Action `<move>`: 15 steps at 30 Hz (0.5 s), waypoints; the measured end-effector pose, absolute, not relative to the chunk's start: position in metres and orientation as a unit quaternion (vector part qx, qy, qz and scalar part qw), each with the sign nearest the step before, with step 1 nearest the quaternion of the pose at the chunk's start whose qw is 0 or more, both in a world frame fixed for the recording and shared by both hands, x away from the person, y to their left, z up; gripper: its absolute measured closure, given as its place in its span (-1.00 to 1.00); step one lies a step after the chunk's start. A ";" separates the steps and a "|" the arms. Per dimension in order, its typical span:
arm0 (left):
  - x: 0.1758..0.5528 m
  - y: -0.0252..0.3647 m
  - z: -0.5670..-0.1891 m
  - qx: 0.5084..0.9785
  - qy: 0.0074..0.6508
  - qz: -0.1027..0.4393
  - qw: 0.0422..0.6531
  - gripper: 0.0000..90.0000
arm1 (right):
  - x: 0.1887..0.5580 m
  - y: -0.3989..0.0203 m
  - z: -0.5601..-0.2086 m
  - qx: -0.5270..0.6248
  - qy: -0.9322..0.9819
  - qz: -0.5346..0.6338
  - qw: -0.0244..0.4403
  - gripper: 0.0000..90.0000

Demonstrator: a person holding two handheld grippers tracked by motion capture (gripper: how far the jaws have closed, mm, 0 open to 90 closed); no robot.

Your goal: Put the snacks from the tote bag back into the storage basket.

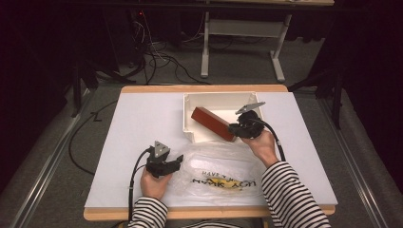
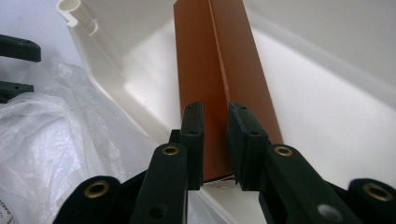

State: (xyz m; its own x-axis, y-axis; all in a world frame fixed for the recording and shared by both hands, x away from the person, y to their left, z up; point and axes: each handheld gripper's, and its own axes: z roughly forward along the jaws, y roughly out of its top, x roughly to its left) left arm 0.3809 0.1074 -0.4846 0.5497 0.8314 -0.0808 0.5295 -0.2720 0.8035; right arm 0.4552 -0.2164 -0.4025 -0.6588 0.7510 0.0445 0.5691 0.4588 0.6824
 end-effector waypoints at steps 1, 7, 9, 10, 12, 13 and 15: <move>0.381 0.107 -0.485 0.777 0.438 0.181 0.415 -0.14 | 0.454 -0.215 -0.405 0.391 0.846 0.340 0.127 0.76; 0.381 0.107 -0.485 0.777 0.438 0.181 0.415 -0.14 | 0.450 -0.208 -0.419 0.380 0.854 0.334 0.119 0.87; 0.381 0.107 -0.485 0.775 0.439 0.181 0.417 -0.14 | 0.448 -0.203 -0.421 0.373 0.860 0.328 0.117 0.89; 0.381 0.107 -0.485 0.775 0.439 0.181 0.416 -0.14 | 0.447 -0.200 -0.421 0.368 0.863 0.325 0.117 0.89; 0.381 0.107 -0.485 0.776 0.438 0.181 0.415 -0.14 | 0.446 -0.196 -0.422 0.365 0.866 0.320 0.119 0.89; 0.381 0.107 -0.485 0.776 0.438 0.182 0.415 -0.14 | 0.447 -0.195 -0.423 0.363 0.867 0.317 0.121 0.89; 0.381 0.107 -0.485 0.775 0.440 0.181 0.417 -0.14 | 0.450 -0.194 -0.425 0.370 0.866 0.313 0.125 0.89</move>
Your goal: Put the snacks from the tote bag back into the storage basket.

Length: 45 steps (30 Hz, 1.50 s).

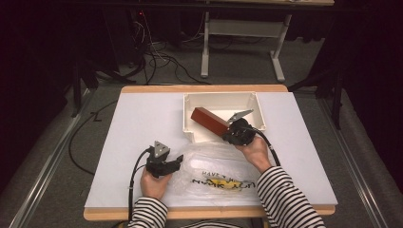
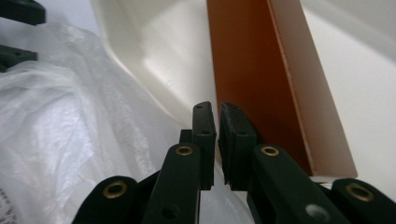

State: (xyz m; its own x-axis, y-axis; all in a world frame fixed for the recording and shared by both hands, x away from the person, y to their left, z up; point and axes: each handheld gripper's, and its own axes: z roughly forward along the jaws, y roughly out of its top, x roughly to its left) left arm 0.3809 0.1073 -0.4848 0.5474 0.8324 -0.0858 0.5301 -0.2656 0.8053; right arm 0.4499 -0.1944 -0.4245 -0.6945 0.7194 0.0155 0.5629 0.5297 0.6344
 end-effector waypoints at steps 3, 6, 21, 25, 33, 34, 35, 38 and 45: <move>0.381 0.107 -0.485 0.775 0.440 0.181 0.417 -0.14 | 0.453 -0.197 -0.425 0.382 0.859 0.318 0.125 0.91; 0.381 0.107 -0.485 0.775 0.440 0.181 0.417 -0.14 | 0.455 -0.200 -0.423 0.385 0.856 0.320 0.131 0.91; 0.381 0.107 -0.485 0.777 0.439 0.180 0.414 -0.14 | 0.477 -0.214 -0.416 0.423 0.835 0.320 0.147 0.91; 0.381 0.107 -0.485 0.777 0.439 0.181 0.414 -0.14 | 0.485 -0.218 -0.415 0.431 0.832 0.316 0.151 0.91; 0.381 0.107 -0.485 0.774 0.441 0.181 0.417 -0.14 | 0.486 -0.217 -0.414 0.435 0.830 0.316 0.147 0.88; 0.381 0.107 -0.485 0.774 0.441 0.181 0.416 -0.14 | 0.483 -0.215 -0.413 0.432 0.831 0.319 0.146 0.88; 0.381 0.107 -0.485 0.775 0.440 0.181 0.416 -0.14 | 0.480 -0.213 -0.414 0.426 0.833 0.322 0.145 0.88; 0.381 0.107 -0.485 0.777 0.438 0.180 0.414 -0.14 | 0.471 -0.207 -0.420 0.413 0.844 0.313 0.138 0.88; 0.381 0.107 -0.485 0.775 0.441 0.180 0.416 -0.14 | 0.478 -0.207 -0.438 0.436 0.844 0.286 0.126 0.90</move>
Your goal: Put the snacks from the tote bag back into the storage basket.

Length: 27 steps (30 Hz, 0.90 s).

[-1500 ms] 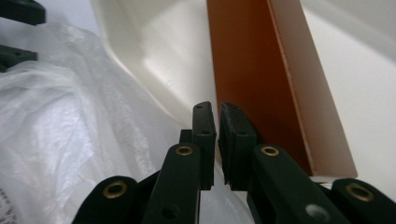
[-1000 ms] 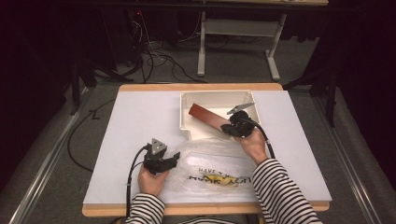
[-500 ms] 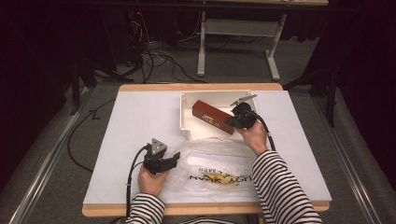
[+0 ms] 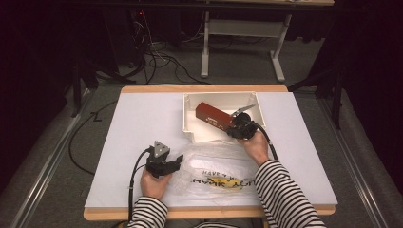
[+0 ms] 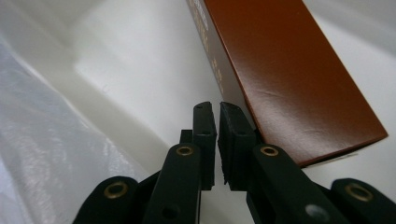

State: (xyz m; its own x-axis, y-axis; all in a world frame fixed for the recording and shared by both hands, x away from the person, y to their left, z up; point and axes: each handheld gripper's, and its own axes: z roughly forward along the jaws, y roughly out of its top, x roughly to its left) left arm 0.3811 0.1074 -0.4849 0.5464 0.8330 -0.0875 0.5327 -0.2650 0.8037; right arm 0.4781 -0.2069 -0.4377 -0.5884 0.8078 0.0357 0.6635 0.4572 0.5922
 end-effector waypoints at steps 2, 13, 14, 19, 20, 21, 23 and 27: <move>0.381 0.107 -0.485 0.775 0.441 0.180 0.416 -0.14 | 0.481 -0.207 -0.439 0.439 0.844 0.280 0.129 0.90; 0.381 0.108 -0.485 0.775 0.440 0.182 0.417 -0.14 | 0.498 -0.207 -0.440 0.467 0.832 0.270 0.131 0.91; 0.381 0.108 -0.485 0.775 0.440 0.181 0.416 -0.14 | 0.499 -0.207 -0.440 0.466 0.831 0.272 0.132 0.91; 0.381 0.108 -0.485 0.775 0.438 0.181 0.418 -0.14 | 0.504 -0.206 -0.436 0.472 0.826 0.276 0.134 0.91; 0.381 0.108 -0.485 0.775 0.438 0.181 0.418 -0.14 | 0.505 -0.205 -0.436 0.473 0.825 0.277 0.135 0.91; 0.380 0.107 -0.485 0.774 0.439 0.181 0.419 -0.14 | 0.506 -0.205 -0.435 0.476 0.824 0.277 0.134 0.91; 0.380 0.108 -0.485 0.773 0.438 0.183 0.420 -0.14 | 0.508 -0.205 -0.435 0.479 0.823 0.275 0.134 0.91; 0.380 0.108 -0.485 0.774 0.438 0.181 0.419 -0.14 | 0.510 -0.205 -0.436 0.481 0.824 0.269 0.131 0.91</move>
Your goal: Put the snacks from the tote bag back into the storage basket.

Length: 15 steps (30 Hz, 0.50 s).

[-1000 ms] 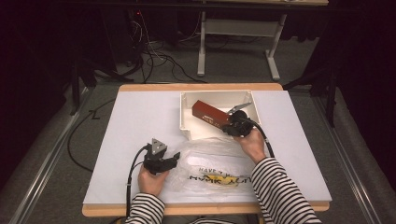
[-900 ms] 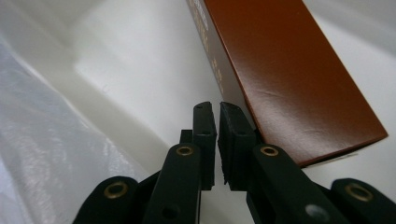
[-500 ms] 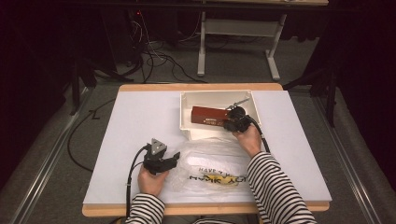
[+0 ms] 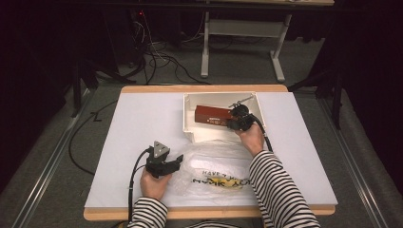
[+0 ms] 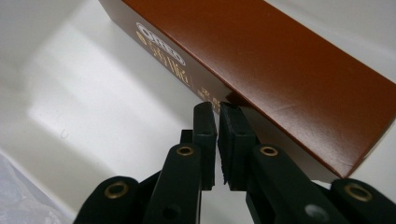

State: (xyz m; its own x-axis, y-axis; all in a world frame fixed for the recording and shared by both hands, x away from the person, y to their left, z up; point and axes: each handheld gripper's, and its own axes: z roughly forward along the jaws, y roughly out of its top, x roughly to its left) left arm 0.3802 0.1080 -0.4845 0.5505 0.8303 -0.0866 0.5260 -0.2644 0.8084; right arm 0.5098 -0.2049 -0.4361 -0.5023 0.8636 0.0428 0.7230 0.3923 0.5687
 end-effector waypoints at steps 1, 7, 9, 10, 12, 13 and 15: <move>0.380 0.108 -0.485 0.774 0.438 0.181 0.420 -0.14 | 0.510 -0.205 -0.437 0.484 0.823 0.266 0.129 0.91; 0.380 0.108 -0.485 0.775 0.437 0.180 0.420 -0.14 | 0.514 -0.209 -0.438 0.498 0.818 0.255 0.132 0.91; 0.380 0.109 -0.484 0.772 0.438 0.182 0.423 -0.14 | 0.517 -0.210 -0.439 0.504 0.815 0.254 0.131 0.91; 0.380 0.109 -0.484 0.772 0.438 0.182 0.423 -0.14 | 0.517 -0.210 -0.439 0.504 0.815 0.254 0.133 0.90; 0.380 0.109 -0.484 0.771 0.438 0.181 0.424 -0.14 | 0.518 -0.211 -0.440 0.506 0.813 0.255 0.133 0.90; 0.380 0.109 -0.484 0.772 0.438 0.182 0.424 -0.14 | 0.518 -0.210 -0.439 0.508 0.812 0.255 0.132 0.90; 0.380 0.109 -0.484 0.773 0.437 0.181 0.423 -0.14 | 0.519 -0.210 -0.439 0.512 0.810 0.251 0.134 0.90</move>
